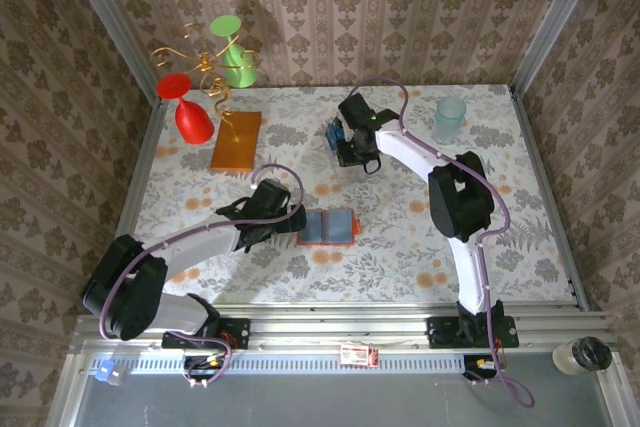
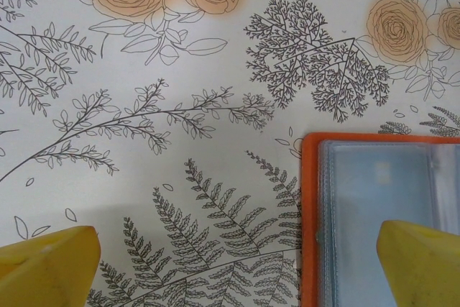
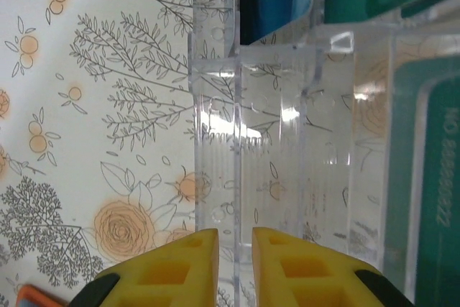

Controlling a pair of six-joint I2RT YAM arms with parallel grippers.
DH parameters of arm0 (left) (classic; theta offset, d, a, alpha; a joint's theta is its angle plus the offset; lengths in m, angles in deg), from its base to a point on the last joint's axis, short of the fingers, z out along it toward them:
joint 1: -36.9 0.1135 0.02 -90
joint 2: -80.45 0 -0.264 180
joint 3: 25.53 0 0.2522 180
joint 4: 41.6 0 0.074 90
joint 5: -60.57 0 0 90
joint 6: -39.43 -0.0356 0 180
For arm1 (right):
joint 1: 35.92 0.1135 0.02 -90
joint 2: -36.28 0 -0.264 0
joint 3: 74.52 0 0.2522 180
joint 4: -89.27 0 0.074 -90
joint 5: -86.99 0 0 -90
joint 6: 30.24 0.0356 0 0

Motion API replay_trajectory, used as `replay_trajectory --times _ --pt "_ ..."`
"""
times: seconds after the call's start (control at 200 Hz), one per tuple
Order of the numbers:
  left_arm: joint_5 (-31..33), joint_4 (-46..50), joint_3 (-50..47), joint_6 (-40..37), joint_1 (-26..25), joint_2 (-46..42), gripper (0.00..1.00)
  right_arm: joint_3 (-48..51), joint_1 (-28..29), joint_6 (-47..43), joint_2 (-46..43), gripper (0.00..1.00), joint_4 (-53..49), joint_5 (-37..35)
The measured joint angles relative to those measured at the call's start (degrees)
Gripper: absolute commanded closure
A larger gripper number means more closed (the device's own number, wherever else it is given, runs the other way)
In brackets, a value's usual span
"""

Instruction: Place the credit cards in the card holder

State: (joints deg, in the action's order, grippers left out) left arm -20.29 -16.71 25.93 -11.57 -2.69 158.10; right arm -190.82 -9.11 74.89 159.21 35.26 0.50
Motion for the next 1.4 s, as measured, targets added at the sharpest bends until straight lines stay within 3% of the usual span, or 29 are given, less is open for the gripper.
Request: replay_trajectory --times 0.565,0.81,1.08,1.4 --pt "0.00 -0.02 0.00 0.00 0.00 0.00 0.00 9.49 -1.18 -0.46 -5.68 0.82 2.32 -2.14" --pt "-0.04 -0.02 0.00 0.00 0.20 0.00 0.00 9.33 -2.29 -0.46 -8.04 0.74 2.29 -1.25" --pt "-0.20 0.13 0.63 -0.02 0.33 0.96 0.00 -5.01 -1.42 -0.48 -5.53 0.66 -0.13 -0.11" --pt "-0.20 0.20 2.10 -0.22 0.37 1.16 0.00 -23.58 0.17 -1.75 9.44 0.64 -7.80 -1.86"
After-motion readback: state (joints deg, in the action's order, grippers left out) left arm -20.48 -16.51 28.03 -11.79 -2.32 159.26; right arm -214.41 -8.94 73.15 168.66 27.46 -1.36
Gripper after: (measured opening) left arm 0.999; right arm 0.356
